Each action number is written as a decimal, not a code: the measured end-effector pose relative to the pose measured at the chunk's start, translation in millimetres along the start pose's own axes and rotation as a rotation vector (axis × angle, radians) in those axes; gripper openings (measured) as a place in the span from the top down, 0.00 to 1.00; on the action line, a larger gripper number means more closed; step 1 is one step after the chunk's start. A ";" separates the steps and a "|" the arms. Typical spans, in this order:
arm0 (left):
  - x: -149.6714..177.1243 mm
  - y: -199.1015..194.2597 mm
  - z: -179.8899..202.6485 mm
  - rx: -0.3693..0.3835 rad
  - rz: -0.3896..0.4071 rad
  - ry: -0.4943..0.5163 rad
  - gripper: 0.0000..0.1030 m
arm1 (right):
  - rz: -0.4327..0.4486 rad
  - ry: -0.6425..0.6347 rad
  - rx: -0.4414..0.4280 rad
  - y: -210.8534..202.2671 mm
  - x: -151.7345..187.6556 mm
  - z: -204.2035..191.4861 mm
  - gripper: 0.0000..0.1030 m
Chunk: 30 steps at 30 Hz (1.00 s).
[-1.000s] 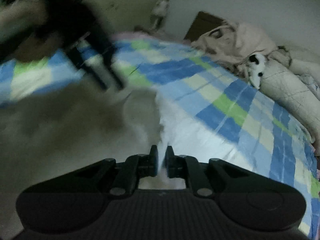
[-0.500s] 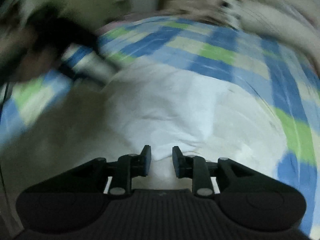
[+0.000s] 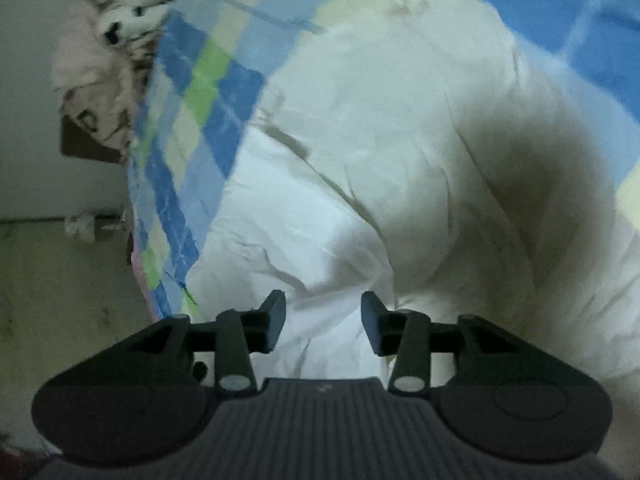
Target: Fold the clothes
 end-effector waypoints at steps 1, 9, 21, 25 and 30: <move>-0.7 2.6 -1.9 -0.007 -0.006 -0.006 0.44 | -0.002 0.002 0.002 -2.2 -0.1 2.9 0.53; -2.9 13.1 -0.1 -0.029 -0.015 0.042 0.91 | -0.044 -0.134 0.020 16.0 -1.4 -6.5 0.94; -7.2 -78.9 60.0 0.422 0.319 0.242 0.90 | 0.235 -0.346 -0.542 -70.6 -3.5 -69.7 0.95; 9.9 -48.6 18.9 0.315 0.249 0.224 0.82 | 0.185 -0.392 -0.514 -52.4 11.6 -15.9 0.95; 37.9 -28.8 -28.7 0.240 0.149 0.122 0.25 | 0.148 -0.287 -0.394 -30.3 22.0 41.0 0.95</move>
Point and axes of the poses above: each gripper's, at about its wrist camera, not at the fingertips, and y roughly the way its jaws point, z to its right, x to its underside, the point moved 4 cm from there along y, roughly the way its jaws point, and after that the axes turned 3 degrees about x, right-handed, at the moved point
